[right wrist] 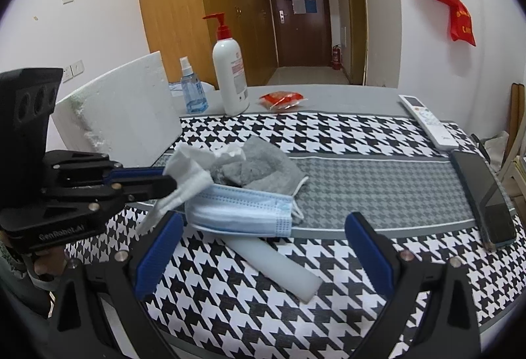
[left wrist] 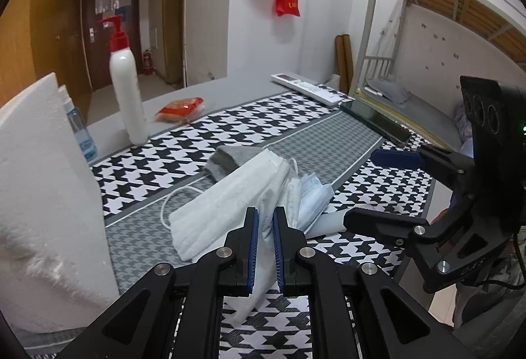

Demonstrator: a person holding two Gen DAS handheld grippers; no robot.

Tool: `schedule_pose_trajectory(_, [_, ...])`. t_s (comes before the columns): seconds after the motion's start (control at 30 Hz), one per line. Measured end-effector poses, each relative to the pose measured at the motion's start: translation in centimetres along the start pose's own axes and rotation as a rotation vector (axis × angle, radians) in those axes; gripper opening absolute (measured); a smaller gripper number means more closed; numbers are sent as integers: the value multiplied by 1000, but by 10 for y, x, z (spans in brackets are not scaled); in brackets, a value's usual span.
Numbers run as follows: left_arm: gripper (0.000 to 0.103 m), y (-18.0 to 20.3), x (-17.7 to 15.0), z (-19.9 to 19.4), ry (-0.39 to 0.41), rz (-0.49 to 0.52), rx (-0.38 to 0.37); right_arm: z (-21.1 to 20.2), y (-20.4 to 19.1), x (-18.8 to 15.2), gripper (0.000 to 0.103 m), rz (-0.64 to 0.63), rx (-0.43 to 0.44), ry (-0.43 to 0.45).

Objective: Organize soft objects

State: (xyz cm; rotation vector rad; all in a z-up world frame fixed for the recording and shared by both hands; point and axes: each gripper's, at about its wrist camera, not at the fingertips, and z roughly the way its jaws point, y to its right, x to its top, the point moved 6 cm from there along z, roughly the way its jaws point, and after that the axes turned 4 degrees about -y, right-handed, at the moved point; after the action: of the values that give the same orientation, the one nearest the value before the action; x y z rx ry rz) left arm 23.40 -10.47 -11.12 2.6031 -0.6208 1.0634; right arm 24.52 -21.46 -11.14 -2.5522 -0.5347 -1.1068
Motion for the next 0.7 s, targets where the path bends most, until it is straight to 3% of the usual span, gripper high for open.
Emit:
schedule_pose_trajectory(0.33, [10,-15,-3,-38,68,-42,50,-1,-10,6,101,-24,11,12])
schedule_pose_trajectory(0.7, [10,-25,-16,-63,87,-74,115,-1,-29,8,101,-53,44,17])
